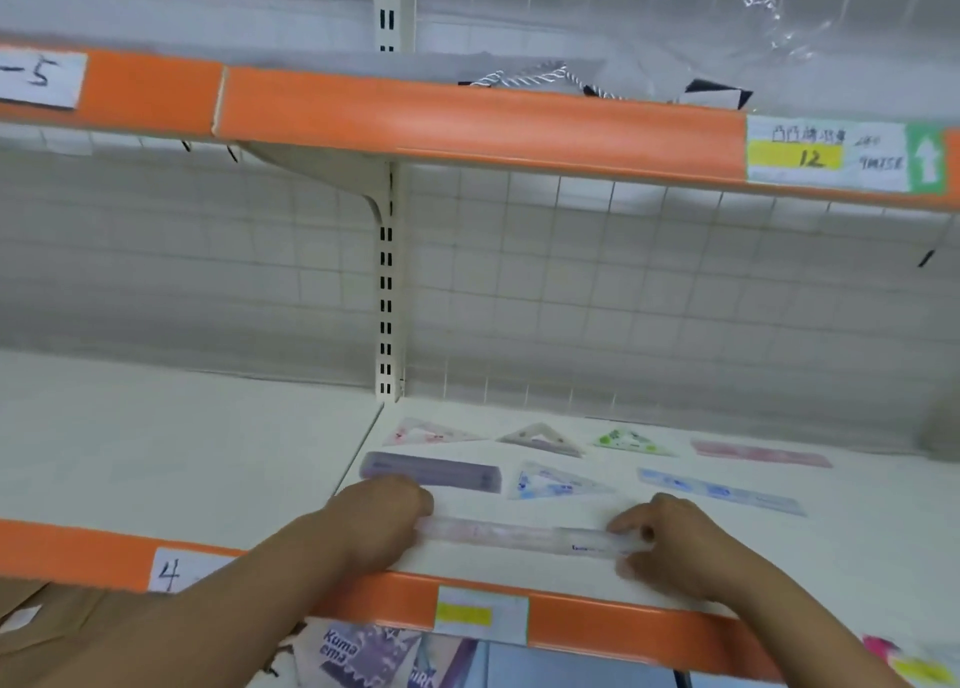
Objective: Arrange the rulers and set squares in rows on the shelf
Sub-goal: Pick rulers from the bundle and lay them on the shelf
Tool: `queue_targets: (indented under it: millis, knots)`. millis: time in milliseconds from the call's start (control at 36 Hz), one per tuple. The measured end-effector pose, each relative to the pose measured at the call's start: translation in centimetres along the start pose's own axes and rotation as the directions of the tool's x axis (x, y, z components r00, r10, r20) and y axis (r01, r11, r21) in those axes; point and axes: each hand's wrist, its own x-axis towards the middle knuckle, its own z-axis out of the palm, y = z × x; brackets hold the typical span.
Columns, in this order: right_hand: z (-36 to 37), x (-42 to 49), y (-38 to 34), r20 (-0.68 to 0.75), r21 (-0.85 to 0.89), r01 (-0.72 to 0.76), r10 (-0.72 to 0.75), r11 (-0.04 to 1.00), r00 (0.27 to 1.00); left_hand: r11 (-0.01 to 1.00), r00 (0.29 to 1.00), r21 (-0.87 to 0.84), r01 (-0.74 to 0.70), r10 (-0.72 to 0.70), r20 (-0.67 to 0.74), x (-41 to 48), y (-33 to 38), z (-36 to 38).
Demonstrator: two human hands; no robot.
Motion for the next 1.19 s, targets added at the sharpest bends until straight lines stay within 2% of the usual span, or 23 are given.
queue_targets:
  millis: [278,389,500,583,667,778,1000,1194]
  knots:
    - [-0.8,-0.1,2.5,0.063,0.118,-0.056,0.049,0.991,0.997,0.998,1.0,-0.066,-0.018,0.018,-0.002,0.6,0.5,0.5]
    - [-0.9,0.2,2.5,0.081,0.091,-0.045,0.037,0.995,0.996,0.997,1.0,-0.073,-0.01,0.01,0.0,0.4,0.4,0.4]
    - [-0.9,0.7,0.8,0.006,0.063,0.032,-0.033,0.998,0.999,1.0,1.0,-0.013,0.01,-0.01,0.009,-0.2,0.4,0.3]
    - [-0.5,1.1,-1.7,-0.053,0.05,0.15,-0.148,0.987,0.988,0.999,0.999,0.022,0.039,-0.039,0.011,-0.7,0.1,0.3]
    - [0.3,1.3,-4.3,-0.074,0.023,0.261,-0.259,0.965,0.963,0.997,0.998,0.051,0.066,-0.067,0.011,-1.2,-0.1,0.1]
    - [1.3,1.8,-7.0,-0.082,-0.041,0.324,-0.327,0.945,0.942,0.992,0.995,0.076,0.1,-0.101,0.005,-1.9,-0.5,0.1]
    - [2.0,2.5,-7.5,-0.071,-0.117,0.316,-0.325,0.942,0.943,0.986,0.988,0.061,0.154,-0.153,-0.012,-2.7,-1.3,0.2]
    - [0.4,2.6,-3.6,-0.087,-0.095,0.21,-0.219,0.973,0.972,0.987,0.988,0.052,0.153,-0.154,-0.003,-2.3,-1.3,0.2]
